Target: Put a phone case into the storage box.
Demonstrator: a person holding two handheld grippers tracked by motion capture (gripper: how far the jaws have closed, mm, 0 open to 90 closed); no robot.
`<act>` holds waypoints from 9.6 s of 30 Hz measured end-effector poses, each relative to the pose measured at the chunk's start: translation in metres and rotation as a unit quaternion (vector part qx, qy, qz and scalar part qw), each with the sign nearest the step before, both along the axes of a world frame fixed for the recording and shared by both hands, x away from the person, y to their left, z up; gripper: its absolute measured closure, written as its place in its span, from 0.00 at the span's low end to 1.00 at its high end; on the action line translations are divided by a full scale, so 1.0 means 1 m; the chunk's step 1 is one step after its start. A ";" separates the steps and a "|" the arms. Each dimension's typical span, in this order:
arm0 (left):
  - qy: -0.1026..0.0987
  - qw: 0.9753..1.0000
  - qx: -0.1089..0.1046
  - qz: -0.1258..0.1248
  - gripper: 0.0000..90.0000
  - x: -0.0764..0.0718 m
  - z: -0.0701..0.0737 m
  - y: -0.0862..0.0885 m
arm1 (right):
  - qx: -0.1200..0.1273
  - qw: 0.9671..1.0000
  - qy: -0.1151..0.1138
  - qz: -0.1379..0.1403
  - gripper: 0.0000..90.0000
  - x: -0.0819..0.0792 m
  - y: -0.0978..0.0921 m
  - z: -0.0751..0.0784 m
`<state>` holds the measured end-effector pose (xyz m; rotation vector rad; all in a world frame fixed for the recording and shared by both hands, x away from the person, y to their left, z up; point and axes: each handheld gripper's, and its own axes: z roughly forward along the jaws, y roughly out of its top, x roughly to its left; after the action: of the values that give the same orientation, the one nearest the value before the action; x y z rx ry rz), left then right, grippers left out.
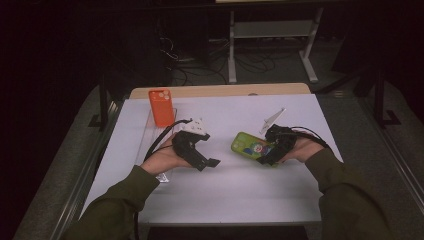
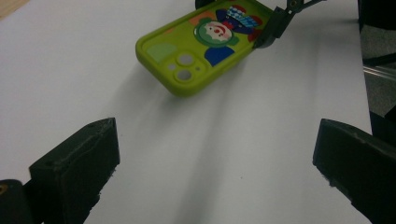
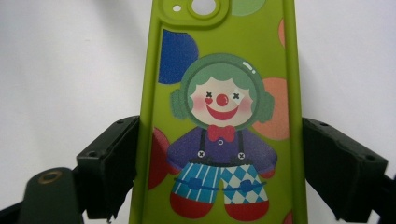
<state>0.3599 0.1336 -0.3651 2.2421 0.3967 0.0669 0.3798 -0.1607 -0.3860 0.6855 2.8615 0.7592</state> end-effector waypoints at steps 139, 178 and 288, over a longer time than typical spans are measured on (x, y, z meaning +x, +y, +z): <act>0.042 0.993 0.044 0.099 0.17 -0.005 -0.031 -0.013 | 0.073 0.984 -0.127 -0.105 0.04 -0.065 0.020 -0.032; 0.042 0.994 0.034 0.096 0.17 -0.006 -0.032 -0.014 | -0.033 0.939 -0.342 -0.022 0.06 -0.086 0.040 -0.032; 0.033 0.997 0.025 0.060 0.17 -0.014 -0.028 -0.027 | -0.199 0.782 -0.576 0.127 0.84 -0.116 0.088 -0.058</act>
<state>0.3459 0.1067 -0.3928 2.2717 0.5701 0.0670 0.2642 -0.0732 -0.4438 -0.2259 1.8223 0.3344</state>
